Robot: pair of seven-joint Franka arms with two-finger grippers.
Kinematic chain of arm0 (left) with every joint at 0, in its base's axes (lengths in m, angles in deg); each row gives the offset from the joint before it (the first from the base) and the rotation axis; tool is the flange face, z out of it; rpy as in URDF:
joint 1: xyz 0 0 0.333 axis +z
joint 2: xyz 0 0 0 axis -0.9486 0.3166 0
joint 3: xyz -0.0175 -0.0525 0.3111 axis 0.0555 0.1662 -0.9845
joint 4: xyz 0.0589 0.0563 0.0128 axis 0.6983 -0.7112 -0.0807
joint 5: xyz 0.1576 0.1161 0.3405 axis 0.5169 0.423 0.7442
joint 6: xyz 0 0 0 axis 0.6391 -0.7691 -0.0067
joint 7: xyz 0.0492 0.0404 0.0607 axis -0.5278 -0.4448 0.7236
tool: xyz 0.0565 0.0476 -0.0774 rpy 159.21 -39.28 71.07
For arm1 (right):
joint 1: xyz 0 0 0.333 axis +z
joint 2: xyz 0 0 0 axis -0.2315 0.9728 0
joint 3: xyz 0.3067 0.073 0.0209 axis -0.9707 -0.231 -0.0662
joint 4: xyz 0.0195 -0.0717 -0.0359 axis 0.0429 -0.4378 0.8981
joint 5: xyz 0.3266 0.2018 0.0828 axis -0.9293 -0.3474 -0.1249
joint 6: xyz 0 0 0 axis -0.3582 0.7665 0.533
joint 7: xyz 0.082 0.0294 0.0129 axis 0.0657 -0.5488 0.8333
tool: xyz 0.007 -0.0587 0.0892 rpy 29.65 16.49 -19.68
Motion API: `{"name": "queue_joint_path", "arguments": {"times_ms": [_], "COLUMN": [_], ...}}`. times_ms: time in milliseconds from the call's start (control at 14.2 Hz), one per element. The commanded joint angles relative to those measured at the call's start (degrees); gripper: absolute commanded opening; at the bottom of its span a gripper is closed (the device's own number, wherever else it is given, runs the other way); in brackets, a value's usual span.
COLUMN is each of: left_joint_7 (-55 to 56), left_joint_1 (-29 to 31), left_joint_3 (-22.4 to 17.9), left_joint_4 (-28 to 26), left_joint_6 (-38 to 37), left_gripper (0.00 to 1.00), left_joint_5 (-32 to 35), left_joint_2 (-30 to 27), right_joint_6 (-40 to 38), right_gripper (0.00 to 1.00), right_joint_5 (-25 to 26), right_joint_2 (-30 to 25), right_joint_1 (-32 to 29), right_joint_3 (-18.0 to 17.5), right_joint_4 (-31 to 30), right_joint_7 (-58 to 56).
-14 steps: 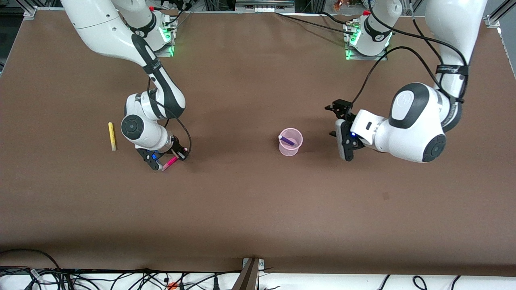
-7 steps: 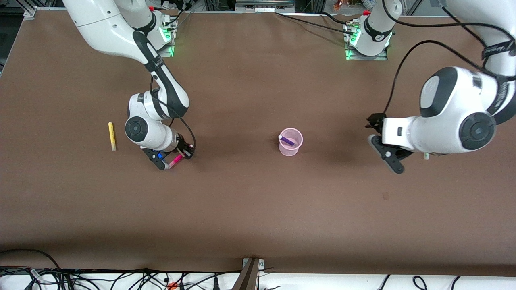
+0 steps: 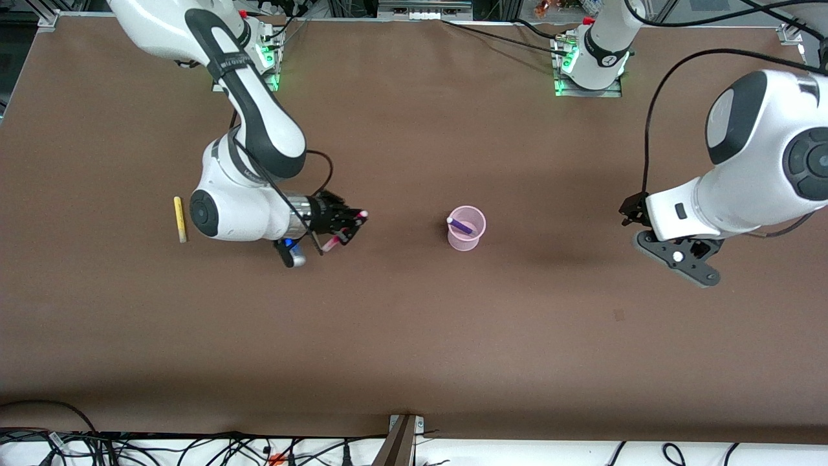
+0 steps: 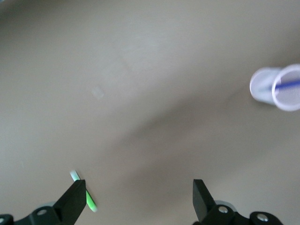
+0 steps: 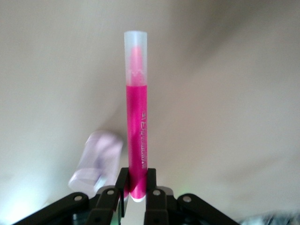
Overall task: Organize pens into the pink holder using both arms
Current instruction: 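Carry the pink marker over the pink cup with the right gripper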
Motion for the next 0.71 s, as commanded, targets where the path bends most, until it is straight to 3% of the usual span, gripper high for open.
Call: {"name": "queue_joint_path", "arguments": {"times_ms": [0, 141, 424, 636], "left_joint_7": [11.3, 11.5, 12.0, 11.5], "left_joint_1": [1.2, 0.8, -2.1, -2.4], "left_joint_3": [-0.1, -2.9, -9.6, -10.1], "left_joint_4": [0.1, -2.4, -25.5, -27.3], "left_joint_6": [-1.8, 0.2, 9.6, 9.1], "left_gripper": [1.0, 1.0, 1.0, 1.0], "left_joint_5": [0.6, -0.7, -6.5, -6.9], "left_joint_2": [-2.2, -6.0, -24.4, -27.0], "right_joint_6": [3.7, 11.6, 24.8, 25.8], "right_gripper": [0.0, 0.0, 0.0, 0.0], "right_joint_5": [-12.1, -20.7, -38.0, -41.9], "right_joint_2": [2.9, 3.7, 7.0, 11.7], "right_joint_1": [1.1, 5.0, 14.6, 17.3], "right_joint_3": [-3.6, -4.5, -4.5, -4.4], "right_joint_4": [4.0, 4.2, 5.4, 10.8], "right_joint_7": [2.6, 2.6, 1.1, -0.3]}}
